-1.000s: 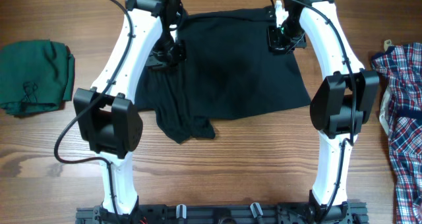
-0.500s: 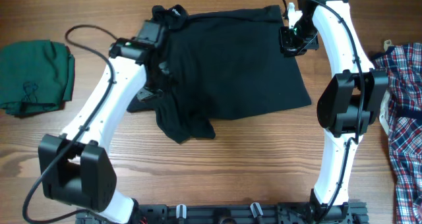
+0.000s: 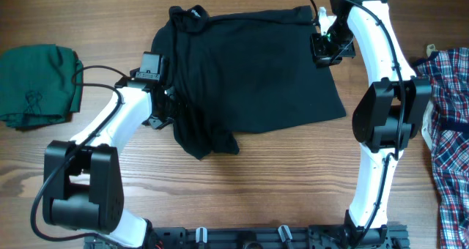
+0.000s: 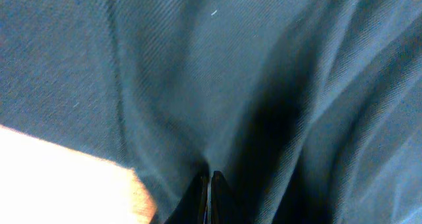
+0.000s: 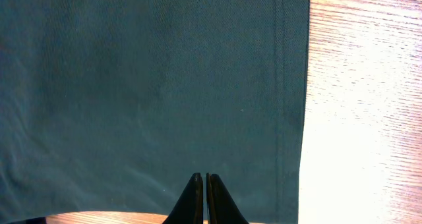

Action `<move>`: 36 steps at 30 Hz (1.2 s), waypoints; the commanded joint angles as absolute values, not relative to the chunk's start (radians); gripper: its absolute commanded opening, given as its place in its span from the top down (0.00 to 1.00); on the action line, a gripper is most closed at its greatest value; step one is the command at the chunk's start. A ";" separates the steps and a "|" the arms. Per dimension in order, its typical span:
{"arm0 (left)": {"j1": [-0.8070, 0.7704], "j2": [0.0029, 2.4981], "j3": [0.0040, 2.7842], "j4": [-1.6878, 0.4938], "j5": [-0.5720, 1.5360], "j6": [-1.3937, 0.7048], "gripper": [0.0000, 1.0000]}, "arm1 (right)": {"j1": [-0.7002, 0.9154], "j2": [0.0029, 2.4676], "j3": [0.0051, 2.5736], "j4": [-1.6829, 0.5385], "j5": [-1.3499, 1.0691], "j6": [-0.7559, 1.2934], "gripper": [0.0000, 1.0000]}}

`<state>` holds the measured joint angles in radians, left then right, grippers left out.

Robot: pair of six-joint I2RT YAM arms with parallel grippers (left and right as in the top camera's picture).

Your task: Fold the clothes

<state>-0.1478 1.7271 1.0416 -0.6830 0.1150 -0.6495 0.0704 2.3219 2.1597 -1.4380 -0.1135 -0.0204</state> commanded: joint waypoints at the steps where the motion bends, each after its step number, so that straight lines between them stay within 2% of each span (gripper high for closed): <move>1: -0.147 1.774 1.038 -0.665 0.117 -0.659 0.96 | 0.075 2.287 2.152 -1.441 -0.132 -0.019 0.96; 6: -0.138 1.787 1.038 -0.673 -0.117 -0.579 0.96 | 0.075 2.287 2.152 -1.441 -0.132 -0.025 0.96; 11: -0.059 1.787 1.038 -0.660 -0.159 -0.474 0.96 | 0.075 2.287 2.152 -1.441 -0.132 -0.026 0.96; 14: 0.012 1.787 1.038 -0.616 -0.076 -0.412 0.96 | 0.074 2.287 2.152 -1.441 -0.128 -0.027 0.96; 18: 0.079 1.787 1.059 -0.590 -0.189 -0.307 0.96 | 0.073 2.287 2.152 -1.436 -0.128 -0.027 0.96; 23: 0.112 1.787 1.071 -0.432 -0.189 -0.138 0.96 | 0.073 2.287 2.152 -1.426 -0.128 -0.027 0.96; 25: 0.112 1.786 1.130 -0.443 -0.192 -0.127 0.82 | 0.073 2.287 2.152 -1.425 -0.128 -0.027 0.96; 26: 0.107 1.785 1.164 -0.471 -0.183 -0.136 0.81 | 0.073 2.287 2.152 -1.430 -0.129 -0.027 0.96; 29: 0.039 1.753 1.386 -0.770 0.023 -0.265 0.81 | 0.073 2.287 2.152 -1.468 -0.129 -0.023 0.96; 31: -0.038 1.728 1.411 -0.897 0.150 -0.364 0.82 | 0.073 2.287 2.152 -1.493 -0.128 0.004 0.96; 34: -0.146 1.732 1.410 -1.053 0.187 -0.405 0.82 | 0.073 2.287 2.151 -1.519 -0.128 0.030 0.96; 36: -0.236 1.732 1.410 -1.077 0.186 -0.405 0.82 | 0.073 2.287 2.140 -1.527 -0.125 0.067 0.96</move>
<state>-0.1619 1.7409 1.4082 -1.0664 0.1436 -0.3656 0.0704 2.3219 2.1590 -1.5223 -0.1135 0.0105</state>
